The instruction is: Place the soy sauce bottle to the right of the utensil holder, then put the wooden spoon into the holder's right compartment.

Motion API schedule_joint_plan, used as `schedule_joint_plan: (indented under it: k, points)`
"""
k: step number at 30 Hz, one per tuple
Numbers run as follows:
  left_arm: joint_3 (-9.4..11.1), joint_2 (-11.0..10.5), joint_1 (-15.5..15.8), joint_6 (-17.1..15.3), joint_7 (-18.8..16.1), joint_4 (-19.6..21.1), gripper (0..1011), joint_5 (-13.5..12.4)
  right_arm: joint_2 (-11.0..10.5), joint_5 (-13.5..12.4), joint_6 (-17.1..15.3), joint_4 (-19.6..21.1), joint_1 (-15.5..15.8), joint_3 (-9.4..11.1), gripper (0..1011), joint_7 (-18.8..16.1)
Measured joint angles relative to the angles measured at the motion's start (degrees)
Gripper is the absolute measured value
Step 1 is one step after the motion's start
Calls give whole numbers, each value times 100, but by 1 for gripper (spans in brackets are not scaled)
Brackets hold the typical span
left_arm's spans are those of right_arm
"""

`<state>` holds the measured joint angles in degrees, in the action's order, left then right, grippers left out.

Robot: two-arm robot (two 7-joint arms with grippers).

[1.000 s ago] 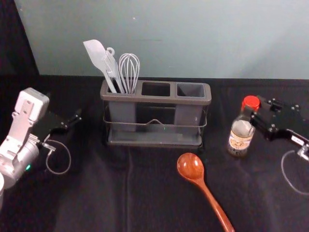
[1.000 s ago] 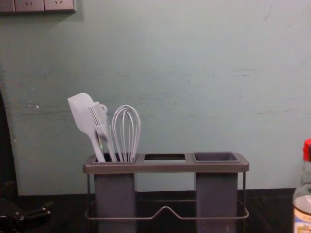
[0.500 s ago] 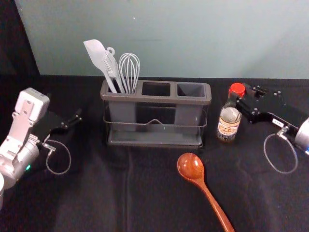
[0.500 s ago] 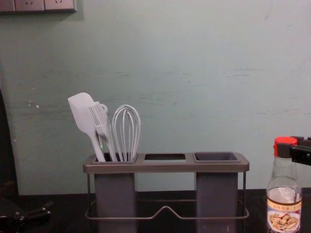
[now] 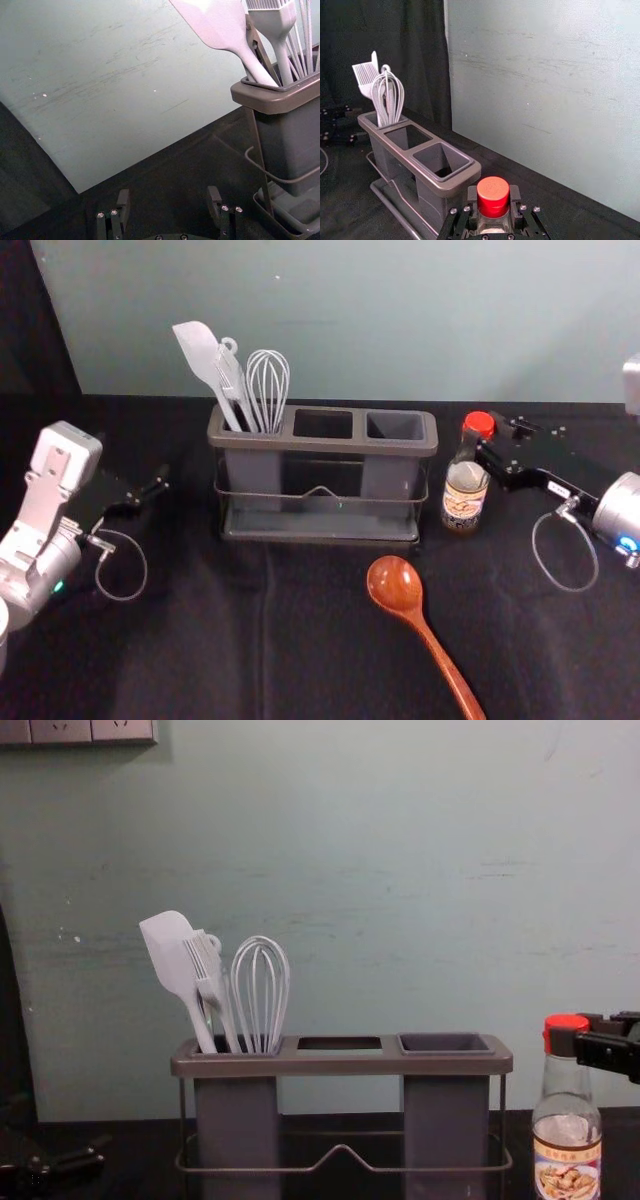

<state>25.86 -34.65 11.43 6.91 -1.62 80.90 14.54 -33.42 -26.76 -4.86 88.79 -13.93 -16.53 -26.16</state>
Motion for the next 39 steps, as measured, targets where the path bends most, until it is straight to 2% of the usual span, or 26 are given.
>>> schedule_joint_plan:
  k: [14,39]
  points:
    - [0,0,0,0,0,0,1005,0,88,-87,0,-70,-20,9,372,-54]
    - [0,0,0,0,0,0,1005,0,127,-81,19,-129,20,40,372,5]
